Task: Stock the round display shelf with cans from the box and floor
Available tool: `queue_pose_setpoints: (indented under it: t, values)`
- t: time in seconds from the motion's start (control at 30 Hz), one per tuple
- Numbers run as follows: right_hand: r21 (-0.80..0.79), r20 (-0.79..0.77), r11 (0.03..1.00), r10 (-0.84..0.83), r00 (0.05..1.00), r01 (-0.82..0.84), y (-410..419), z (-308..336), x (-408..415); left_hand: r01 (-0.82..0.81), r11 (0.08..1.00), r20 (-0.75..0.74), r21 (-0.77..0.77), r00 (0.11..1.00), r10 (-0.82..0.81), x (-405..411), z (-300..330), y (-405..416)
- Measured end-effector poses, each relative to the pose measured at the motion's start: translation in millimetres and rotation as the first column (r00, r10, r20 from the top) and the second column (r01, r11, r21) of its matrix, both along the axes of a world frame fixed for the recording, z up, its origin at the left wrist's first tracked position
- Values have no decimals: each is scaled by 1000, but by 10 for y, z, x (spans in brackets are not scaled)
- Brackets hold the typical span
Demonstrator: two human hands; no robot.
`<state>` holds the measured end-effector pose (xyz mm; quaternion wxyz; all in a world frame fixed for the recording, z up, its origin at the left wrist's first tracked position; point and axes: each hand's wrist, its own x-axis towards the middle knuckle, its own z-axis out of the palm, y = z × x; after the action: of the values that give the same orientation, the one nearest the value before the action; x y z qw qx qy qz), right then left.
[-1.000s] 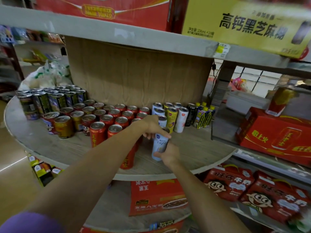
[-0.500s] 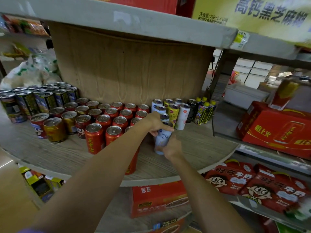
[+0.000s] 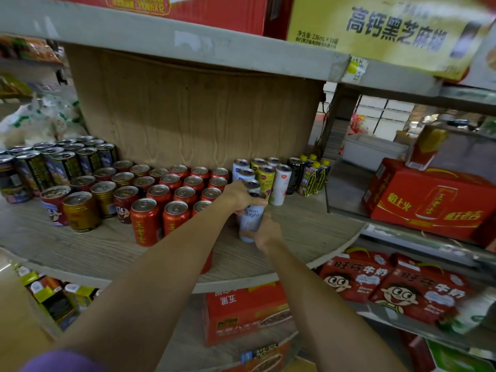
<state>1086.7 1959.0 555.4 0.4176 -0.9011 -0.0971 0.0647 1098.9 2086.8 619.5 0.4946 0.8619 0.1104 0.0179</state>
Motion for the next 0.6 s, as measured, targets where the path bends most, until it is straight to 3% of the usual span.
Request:
queue_pose_setpoints:
  t: [0.2, 0.37, 0.6]
  values:
    - [-69, 91, 998, 22, 996, -16, -49, 4, -12, -31, 994, -31, -101, 999, 28, -70, 23, -44]
    - [-78, 170, 997, 8, 985, 6, -100, 31, -55, -67, 993, -15, -96, 998, 66, -117, -16, -4]
    - [-132, 204, 991, 57, 977, -30, -173, 95, -308, -105, 991, 72, 88, 992, 99, -345, 96, 41]
